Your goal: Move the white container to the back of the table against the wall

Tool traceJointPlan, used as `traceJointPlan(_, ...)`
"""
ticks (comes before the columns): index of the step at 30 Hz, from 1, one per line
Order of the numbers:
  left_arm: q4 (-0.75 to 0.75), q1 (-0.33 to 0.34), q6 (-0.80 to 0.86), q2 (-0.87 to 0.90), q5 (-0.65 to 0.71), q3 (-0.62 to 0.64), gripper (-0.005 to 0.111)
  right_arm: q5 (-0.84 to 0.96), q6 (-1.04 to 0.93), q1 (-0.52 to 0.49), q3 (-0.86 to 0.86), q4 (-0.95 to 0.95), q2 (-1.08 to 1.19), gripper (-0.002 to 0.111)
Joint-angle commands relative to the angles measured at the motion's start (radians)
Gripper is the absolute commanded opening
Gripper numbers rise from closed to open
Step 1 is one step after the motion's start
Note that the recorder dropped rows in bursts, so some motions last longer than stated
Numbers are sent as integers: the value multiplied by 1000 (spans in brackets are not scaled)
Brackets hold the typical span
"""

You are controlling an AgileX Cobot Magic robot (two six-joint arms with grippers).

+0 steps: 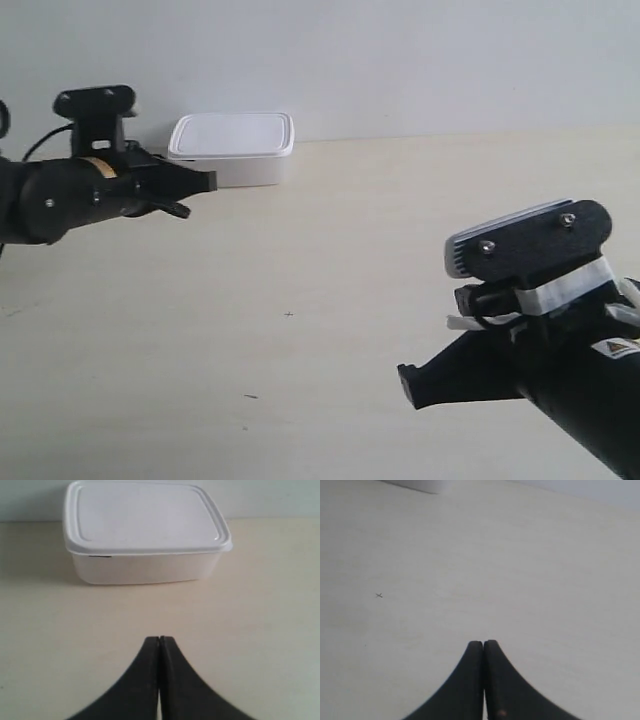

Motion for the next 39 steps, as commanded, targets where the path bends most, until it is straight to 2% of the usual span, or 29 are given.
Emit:
traceJointPlan(1,-13,-14,-52,-219,-55,186,0,-8,38,4,58,-20,-119,0)
traceJointPlan(5,-31,-60,-54,-409,-99,335,0,39,38,4,125,8,-306,0)
traceJointPlan(9,-51,-132,-54,-562,-99,428,0,158,23,4,179,24,-502,0)
traceJointPlan(16,-120,-230,-54,-794,-90,573,0,404,-148,4,215,167,-781,0)
traceJointPlan(19,-129,-241,-54,-897,-90,643,0,482,-263,4,217,214,-847,0)
traceJointPlan(22,-143,-241,-54,-990,-90,707,0,514,-263,4,217,214,-896,0)
traceJointPlan(32,-144,-241,-106,-1242,-90,853,0,518,-367,4,260,214,-1087,0)
traceJointPlan(39,-71,-241,-126,-1355,-201,941,0,516,-383,4,321,214,-1251,0)
